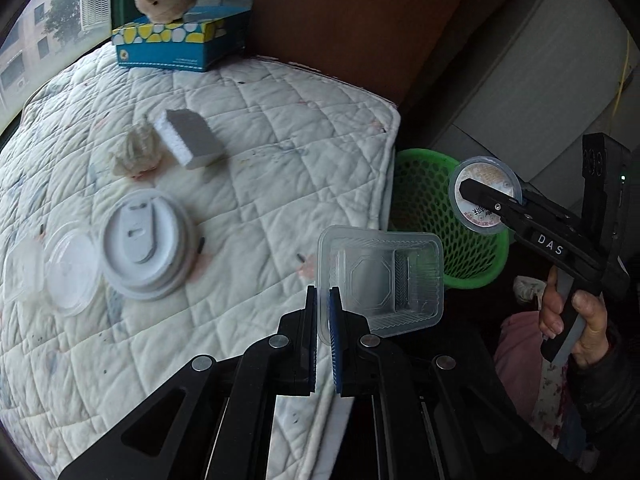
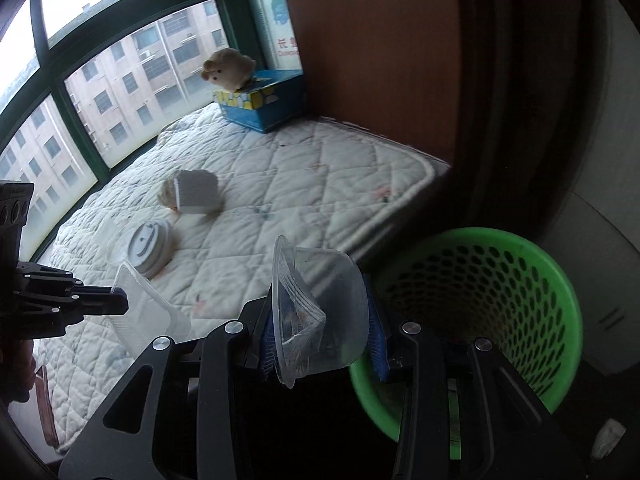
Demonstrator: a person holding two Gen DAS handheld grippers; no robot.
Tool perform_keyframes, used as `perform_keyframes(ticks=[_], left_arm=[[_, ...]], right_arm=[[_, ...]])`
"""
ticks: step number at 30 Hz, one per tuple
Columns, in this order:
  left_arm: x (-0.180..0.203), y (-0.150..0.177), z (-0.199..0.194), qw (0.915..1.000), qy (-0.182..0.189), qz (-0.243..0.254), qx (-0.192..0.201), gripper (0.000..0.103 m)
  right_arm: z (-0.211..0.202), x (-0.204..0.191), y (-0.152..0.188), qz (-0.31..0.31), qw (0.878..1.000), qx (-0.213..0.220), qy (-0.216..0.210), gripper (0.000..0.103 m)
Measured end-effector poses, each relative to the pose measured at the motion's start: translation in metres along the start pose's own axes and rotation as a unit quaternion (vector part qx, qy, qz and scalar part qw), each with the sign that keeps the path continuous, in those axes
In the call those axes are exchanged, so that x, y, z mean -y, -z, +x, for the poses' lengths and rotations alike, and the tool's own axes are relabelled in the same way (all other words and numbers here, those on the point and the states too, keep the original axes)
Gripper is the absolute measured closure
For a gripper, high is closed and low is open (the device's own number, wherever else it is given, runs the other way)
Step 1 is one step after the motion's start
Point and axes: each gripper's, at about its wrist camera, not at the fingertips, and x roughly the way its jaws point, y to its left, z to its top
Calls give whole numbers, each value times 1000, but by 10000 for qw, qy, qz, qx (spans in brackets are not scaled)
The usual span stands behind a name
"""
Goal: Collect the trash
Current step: 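Carry the clear box and clear lid toward the green basket with both tools, then open the right tool over the basket while the left tool releases the clear box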
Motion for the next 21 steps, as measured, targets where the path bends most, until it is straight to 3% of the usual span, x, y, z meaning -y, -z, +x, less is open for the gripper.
perform_keyframes(ticks=[9, 14, 21], left_arm=[[51, -31, 35, 9993, 270, 259, -60, 97], [74, -44, 56, 9987, 302, 391, -156, 97], [94, -56, 87, 9978, 342, 443, -346, 97]], right_arm=[[-15, 68, 14, 385, 9977, -43, 560, 64], [-20, 95, 20, 634, 9954, -63, 716, 44], [-34, 118, 25, 814, 9930, 73, 854, 35]])
